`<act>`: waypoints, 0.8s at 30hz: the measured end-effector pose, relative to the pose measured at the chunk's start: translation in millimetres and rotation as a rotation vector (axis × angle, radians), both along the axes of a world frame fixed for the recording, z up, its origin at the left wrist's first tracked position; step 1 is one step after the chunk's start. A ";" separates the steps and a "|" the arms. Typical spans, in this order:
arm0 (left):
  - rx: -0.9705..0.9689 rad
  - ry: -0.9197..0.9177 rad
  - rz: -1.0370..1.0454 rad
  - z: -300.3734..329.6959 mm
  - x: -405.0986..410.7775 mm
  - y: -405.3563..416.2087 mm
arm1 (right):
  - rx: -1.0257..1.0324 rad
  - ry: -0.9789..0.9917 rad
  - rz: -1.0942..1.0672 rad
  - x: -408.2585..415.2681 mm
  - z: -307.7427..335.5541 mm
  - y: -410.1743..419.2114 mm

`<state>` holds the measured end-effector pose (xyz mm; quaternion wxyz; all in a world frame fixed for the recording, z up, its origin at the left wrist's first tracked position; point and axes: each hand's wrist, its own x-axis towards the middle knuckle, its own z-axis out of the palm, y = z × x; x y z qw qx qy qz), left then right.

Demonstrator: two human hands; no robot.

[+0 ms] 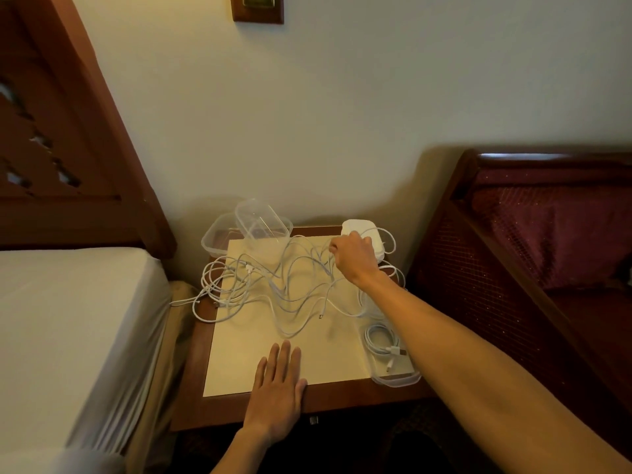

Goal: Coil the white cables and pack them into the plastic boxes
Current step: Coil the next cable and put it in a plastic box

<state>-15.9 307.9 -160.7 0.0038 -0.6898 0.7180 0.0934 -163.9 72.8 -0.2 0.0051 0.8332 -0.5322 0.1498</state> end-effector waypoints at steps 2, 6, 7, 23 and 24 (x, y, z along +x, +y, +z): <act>0.049 0.061 -0.021 5.0 -0.9 1.4 | -0.086 -0.090 0.033 2.9 22.8 -2.9; 0.067 0.314 -0.037 31.7 14.4 -7.6 | -0.069 -0.258 0.150 4.1 83.0 -4.7; 0.055 0.424 -0.017 49.1 19.7 -12.0 | -0.065 -0.291 0.182 3.4 98.0 -3.9; -0.778 0.868 -0.117 391.6 18.6 -115.7 | -0.164 -0.402 0.500 -21.7 228.7 50.9; -0.844 0.823 -0.147 400.2 16.8 -111.1 | -0.116 -0.396 0.508 -23.2 223.1 53.3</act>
